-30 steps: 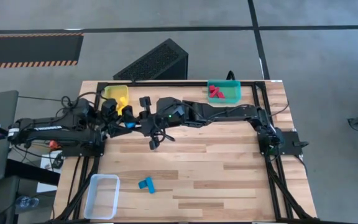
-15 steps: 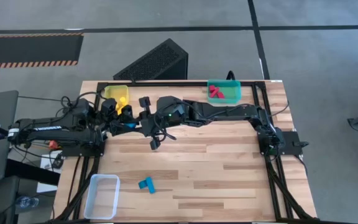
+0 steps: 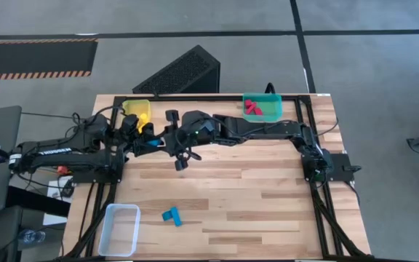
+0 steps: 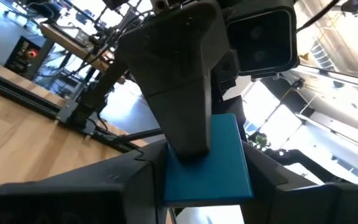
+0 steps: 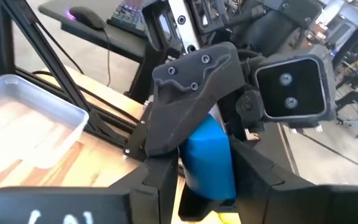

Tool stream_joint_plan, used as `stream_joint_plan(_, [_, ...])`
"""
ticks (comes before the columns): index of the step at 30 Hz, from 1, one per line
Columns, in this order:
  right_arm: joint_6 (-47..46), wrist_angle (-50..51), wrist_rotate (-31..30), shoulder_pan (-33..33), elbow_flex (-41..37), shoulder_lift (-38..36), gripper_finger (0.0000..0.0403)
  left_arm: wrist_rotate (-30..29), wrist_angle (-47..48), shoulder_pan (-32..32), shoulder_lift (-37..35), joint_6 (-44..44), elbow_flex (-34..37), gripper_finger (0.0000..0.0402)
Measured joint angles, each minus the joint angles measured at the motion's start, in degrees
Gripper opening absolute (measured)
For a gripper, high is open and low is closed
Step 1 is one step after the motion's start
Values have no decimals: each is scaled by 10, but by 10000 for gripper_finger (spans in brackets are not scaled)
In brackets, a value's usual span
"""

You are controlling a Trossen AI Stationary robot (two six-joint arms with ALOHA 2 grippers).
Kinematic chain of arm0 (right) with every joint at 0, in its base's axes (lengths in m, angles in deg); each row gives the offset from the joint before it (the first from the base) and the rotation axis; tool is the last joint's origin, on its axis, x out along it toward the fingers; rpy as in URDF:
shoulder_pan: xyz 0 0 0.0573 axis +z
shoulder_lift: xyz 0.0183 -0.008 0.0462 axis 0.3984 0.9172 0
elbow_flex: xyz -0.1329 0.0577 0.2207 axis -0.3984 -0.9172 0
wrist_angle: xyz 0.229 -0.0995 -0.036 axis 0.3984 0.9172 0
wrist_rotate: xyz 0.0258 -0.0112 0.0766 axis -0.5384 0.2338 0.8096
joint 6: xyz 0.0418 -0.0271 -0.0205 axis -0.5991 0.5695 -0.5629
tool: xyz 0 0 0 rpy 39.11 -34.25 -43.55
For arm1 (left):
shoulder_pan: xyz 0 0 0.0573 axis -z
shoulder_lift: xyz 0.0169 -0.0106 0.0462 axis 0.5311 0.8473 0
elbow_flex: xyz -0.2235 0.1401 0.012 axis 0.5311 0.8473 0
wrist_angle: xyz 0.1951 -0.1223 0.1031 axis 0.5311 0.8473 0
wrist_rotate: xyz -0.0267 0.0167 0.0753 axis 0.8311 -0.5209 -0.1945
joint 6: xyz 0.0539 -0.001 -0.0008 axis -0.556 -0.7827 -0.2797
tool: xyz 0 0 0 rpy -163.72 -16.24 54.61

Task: Sort & place blocks by color
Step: Put the top right blue block into the transparent bin

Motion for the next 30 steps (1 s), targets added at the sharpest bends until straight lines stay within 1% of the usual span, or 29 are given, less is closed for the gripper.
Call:
stream_joint_plan(6, [-2,17,-40,5,0,0,142,-1,27,-1,-5,4,0,110])
stream_joint_plan(9, [-23,16,-64,6,-1,0,146,-4,50,-2,-6,8,-1,113])
stream_joint_plan(13, [-73,16,-69,10,-2,-3,167,-12,64,-2,-14,13,-1,110])
stream_joint_plan(20, [-193,112,-70,18,0,-8,217,-31,91,-2,-36,14,-1,112])
stream_joint_plan(24, [-242,124,-71,27,0,-12,229,-48,165,-2,-52,2,0,112])
stream_joint_plan(30, [-299,119,-79,36,1,-40,223,-87,293,5,-56,-9,0,113])
